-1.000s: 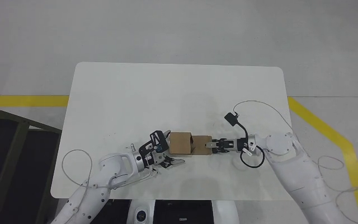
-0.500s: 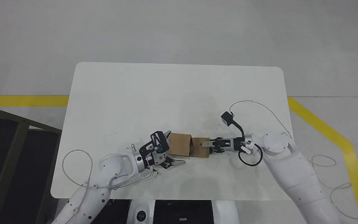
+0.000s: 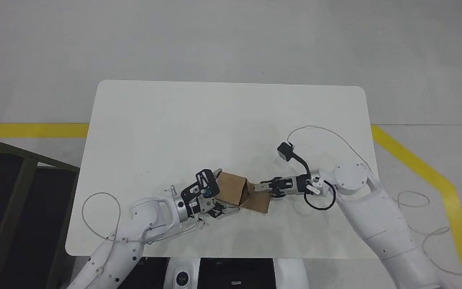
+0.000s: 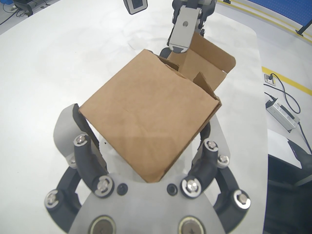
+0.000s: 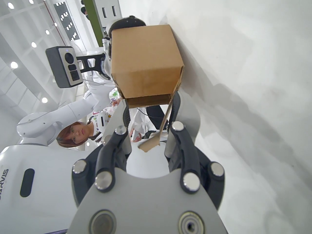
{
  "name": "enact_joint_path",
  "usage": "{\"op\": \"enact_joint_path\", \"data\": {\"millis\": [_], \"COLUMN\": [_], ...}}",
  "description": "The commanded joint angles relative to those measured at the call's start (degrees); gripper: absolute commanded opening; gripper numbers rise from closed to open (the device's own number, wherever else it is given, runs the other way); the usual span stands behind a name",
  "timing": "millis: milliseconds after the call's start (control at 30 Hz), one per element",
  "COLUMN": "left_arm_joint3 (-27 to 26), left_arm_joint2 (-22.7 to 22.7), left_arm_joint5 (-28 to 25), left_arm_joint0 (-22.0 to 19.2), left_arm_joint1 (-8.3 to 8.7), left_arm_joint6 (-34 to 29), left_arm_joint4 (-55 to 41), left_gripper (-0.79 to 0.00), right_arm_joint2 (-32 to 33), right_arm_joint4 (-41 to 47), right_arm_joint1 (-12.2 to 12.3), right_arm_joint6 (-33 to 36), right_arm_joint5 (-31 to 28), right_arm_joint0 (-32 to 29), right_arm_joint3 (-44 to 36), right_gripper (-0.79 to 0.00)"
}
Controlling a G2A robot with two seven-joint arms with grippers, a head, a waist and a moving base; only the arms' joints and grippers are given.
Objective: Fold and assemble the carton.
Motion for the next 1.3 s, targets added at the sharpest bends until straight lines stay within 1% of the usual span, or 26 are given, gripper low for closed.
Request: {"op": "enact_joint_path", "data": {"millis": [0, 200, 333, 533, 733, 867, 1000, 1133, 1267], "left_arm_joint3": [0.0, -0.2, -0.4, -0.4, -0.5, -0.6, -0.7, -0.9, -1.1], "left_arm_joint2": [0.0, -0.3, -0.3, -0.5, -0.5, -0.4, -0.3, -0.2, -0.6], "left_arm_joint5": [0.0, 0.1, 0.2, 0.8, 0.9, 0.8, 0.8, 0.8, 1.0], "left_arm_joint0": [0.0, 0.0, 0.1, 0.2, 0.2, 0.1, 0.0, 0.1, 0.3], "left_arm_joint1": [-0.02, -0.05, -0.11, -0.18, -0.26, -0.33, -0.41, -0.45, -0.44], "left_arm_joint6": [0.0, 0.1, 0.2, 0.4, 0.5, 0.7, 1.0, 1.0, 1.0], "left_arm_joint4": [0.1, 0.2, 0.2, 0.8, 1.1, 1.3, 1.3, 1.5, 1.5], "left_gripper": [0.0, 0.0, 0.0, 0.0, 0.0, 0.0, 0.0, 0.0, 0.0], "right_arm_joint2": [0.5, 3.4, 5.5, 7.7, 9.4, 12.0, 14.1, 13.8, 13.8], "right_arm_joint4": [-0.5, -1.1, -1.8, -1.6, -2.0, -4.4, -4.6, -4.8, -5.9], "right_arm_joint1": [0.2, 1.2, 2.1, 3.1, 3.8, 4.7, 5.2, 5.4, 5.8], "right_arm_joint6": [0.0, 1.1, 1.9, 3.2, 2.3, 1.5, 0.4, 1.6, 3.6], "right_arm_joint5": [0.4, 2.0, 3.5, 5.4, 6.4, 7.3, 7.5, 8.3, 10.5], "right_arm_joint0": [0.1, -1.2, -3.1, -6.8, -10.3, -12.4, -14.7, -14.4, -14.5], "right_arm_joint3": [0.1, -1.3, -2.3, -5.0, -7.6, -10.2, -12.5, -13.4, -14.1], "right_gripper": [-0.456, -0.431, -0.413, -0.413, -0.419, -0.416, -0.422, -0.419, -0.422]}}
